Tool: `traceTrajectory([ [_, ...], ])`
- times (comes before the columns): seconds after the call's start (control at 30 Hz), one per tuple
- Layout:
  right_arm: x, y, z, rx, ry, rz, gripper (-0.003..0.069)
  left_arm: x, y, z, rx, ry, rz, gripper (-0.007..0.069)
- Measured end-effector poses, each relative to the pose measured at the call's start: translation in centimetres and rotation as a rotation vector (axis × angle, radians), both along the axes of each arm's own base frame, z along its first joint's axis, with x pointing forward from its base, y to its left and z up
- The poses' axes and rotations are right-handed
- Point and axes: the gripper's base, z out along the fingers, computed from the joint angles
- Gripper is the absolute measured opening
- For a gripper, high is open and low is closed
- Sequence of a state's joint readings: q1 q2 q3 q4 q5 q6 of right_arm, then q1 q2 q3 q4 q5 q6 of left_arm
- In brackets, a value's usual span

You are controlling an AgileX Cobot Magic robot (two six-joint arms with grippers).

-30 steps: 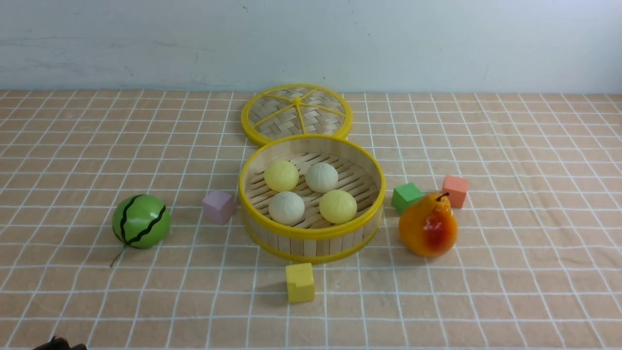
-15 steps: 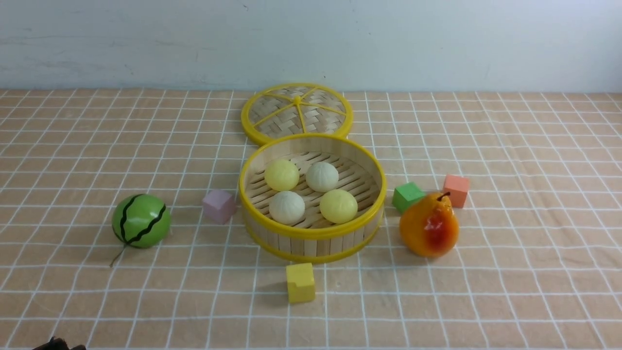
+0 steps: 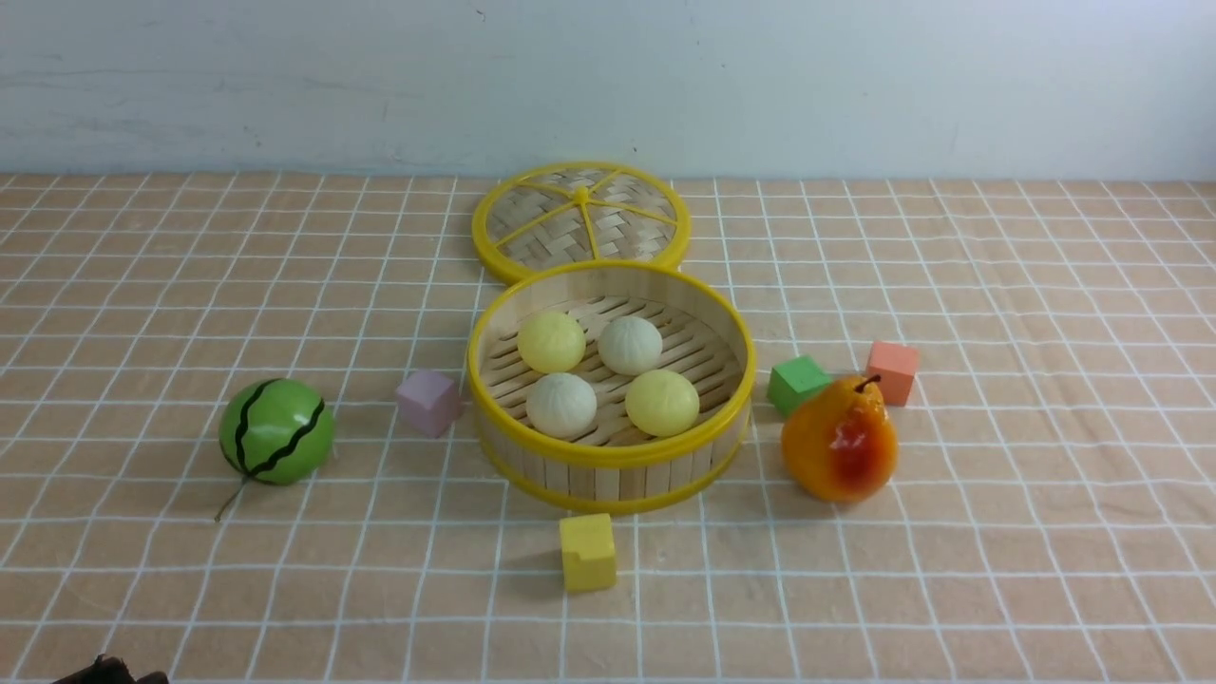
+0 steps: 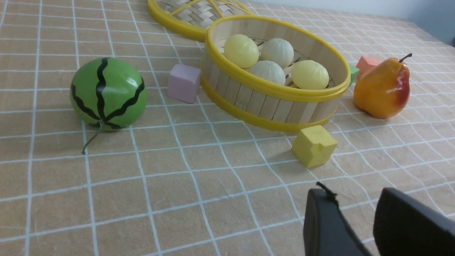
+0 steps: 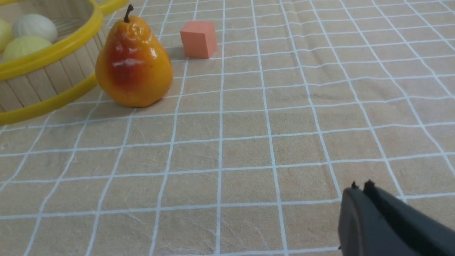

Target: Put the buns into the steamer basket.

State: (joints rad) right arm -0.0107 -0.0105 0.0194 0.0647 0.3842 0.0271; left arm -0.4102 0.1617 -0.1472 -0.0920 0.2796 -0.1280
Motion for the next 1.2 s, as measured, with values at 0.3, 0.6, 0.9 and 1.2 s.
traceTrajectory([
  [0.3, 0.0, 0.0, 0.0, 0.002, 0.000, -0.001, 0.0008, -0.5, 1.7, 0.3, -0.086, -0.049, 0.257, 0.0098],
  [0.6, 0.0, 0.0, 0.0, 0.003, 0.000, -0.001, 0.0013, -0.6, 2.0, -5.5, -0.131, 0.125, 0.362, -0.0013],
  [0.9, 0.0, 0.0, 0.0, 0.003, 0.000, -0.001, 0.0025, -0.7, 2.0, -5.8, -0.144, 0.152, 0.362, -0.0013],
  [1.2, 0.0, 0.0, 0.0, 0.003, 0.000, -0.001, 0.0036, -0.7, 2.0, -5.9, -0.145, 0.153, 0.362, -0.0013],
])
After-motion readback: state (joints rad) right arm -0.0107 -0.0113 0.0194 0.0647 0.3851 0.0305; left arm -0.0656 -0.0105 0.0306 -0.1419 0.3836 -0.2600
